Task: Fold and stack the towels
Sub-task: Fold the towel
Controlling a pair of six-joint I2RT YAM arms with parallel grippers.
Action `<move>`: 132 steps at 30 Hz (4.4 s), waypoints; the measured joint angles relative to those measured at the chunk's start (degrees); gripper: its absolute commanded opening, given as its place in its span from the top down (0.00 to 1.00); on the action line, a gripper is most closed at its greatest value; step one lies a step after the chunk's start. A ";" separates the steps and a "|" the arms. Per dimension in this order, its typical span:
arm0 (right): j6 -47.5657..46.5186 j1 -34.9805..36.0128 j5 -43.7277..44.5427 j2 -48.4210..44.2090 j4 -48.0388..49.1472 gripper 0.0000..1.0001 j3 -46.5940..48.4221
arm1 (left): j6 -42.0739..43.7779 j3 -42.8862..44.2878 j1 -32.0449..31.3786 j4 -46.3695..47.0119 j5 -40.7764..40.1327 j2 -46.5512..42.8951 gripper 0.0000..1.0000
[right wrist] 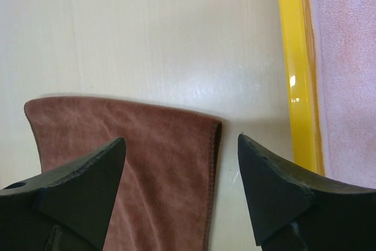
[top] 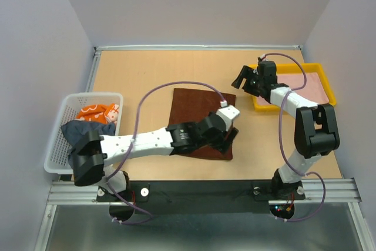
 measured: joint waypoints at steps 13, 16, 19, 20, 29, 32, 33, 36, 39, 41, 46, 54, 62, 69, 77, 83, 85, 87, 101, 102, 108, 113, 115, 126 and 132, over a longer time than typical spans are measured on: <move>-3.76 6.60 -1.79 -9.51 -7.32 0.64 -7.17 | -11.67 -18.05 24.55 -4.00 -1.22 -7.17 0.62; -3.80 8.61 -2.10 -7.85 -8.63 0.64 -8.66 | -12.96 -18.49 27.21 -4.24 0.63 -5.40 0.63; -4.26 9.01 -1.75 -4.52 -9.14 0.64 -8.79 | -14.86 -21.38 29.22 -4.20 3.80 -3.96 0.63; -4.46 8.98 -1.40 -3.61 -9.18 0.64 -8.79 | -15.67 -22.91 29.44 -4.42 4.98 -3.80 0.62; -8.20 7.87 2.86 3.04 -8.76 0.63 -3.74 | -24.48 -34.32 29.62 -0.17 11.91 -14.60 0.64; -10.10 7.89 3.65 3.08 -9.09 0.59 -3.19 | -27.08 -36.70 29.66 -0.90 12.98 -18.14 0.56; -11.32 7.87 3.96 3.08 -9.33 0.57 -2.95 | -27.45 -36.92 29.66 -1.92 13.03 -19.06 0.51; -15.17 7.76 4.28 2.99 -11.17 0.46 -1.38 | -27.80 -36.24 29.66 -6.36 12.11 -21.46 0.34; -20.61 7.48 3.08 2.78 -13.07 0.38 2.23 | -26.62 -31.89 30.03 -10.82 9.29 -21.68 0.22; -24.00 7.43 2.08 2.78 -13.75 0.38 5.01 | -24.33 -26.99 30.84 -12.46 6.88 -21.20 0.15; -32.72 7.43 -3.19 5.38 -15.47 0.39 15.30 | -14.32 -14.64 35.91 -9.62 1.09 -16.28 0.07; -43.98 6.62 -10.47 17.00 -21.59 0.41 23.93 | 4.13 -8.87 44.83 -4.20 0.94 -5.64 0.05; -49.13 6.29 -13.18 22.16 -27.02 0.46 27.21 | 15.91 -2.67 47.95 -2.16 7.54 0.46 0.06; -51.39 6.29 -14.08 22.97 -28.09 0.59 27.65 | 21.88 2.16 50.66 0.52 15.04 6.84 0.07; -53.22 6.25 -15.28 23.34 -28.59 0.87 27.63 | 25.40 3.52 52.78 0.44 16.96 14.36 0.11; -53.81 6.25 -15.50 23.61 -28.85 0.98 27.74 | 26.97 6.12 53.00 0.42 17.53 18.99 0.21; -53.94 6.23 -15.47 23.61 -28.85 0.99 27.74 | 27.30 7.37 53.13 0.37 17.70 20.65 0.26; -54.03 6.23 -15.47 23.65 -28.83 0.99 27.76 | 27.41 8.00 53.18 0.33 17.97 21.88 0.27; -54.36 5.92 -14.97 24.00 -28.92 0.99 28.06 | 27.58 8.31 56.50 -0.04 23.08 23.87 0.52; -54.36 5.92 -14.93 24.00 -28.92 0.99 28.06 | 27.61 8.35 56.54 -0.20 23.41 24.26 0.52; -54.36 5.92 -14.75 24.00 -28.92 0.99 28.06 | 27.63 8.94 56.52 -0.46 24.02 24.98 0.54; -54.36 5.92 -14.75 24.00 -28.98 0.99 28.15 | 27.41 9.53 56.52 -0.61 23.71 25.57 0.61; -54.36 5.92 -14.73 24.00 -29.00 0.99 28.15 | 27.26 10.23 56.52 -0.79 23.37 26.05 0.75; -53.64 6.34 -8.83 26.67 -30.95 0.99 34.40 | 26.93 13.07 58.07 -1.75 22.91 27.47 1.00; -51.28 6.40 -5.03 26.99 -30.62 0.99 41.03 | 27.30 14.51 58.51 -0.63 21.84 27.30 1.00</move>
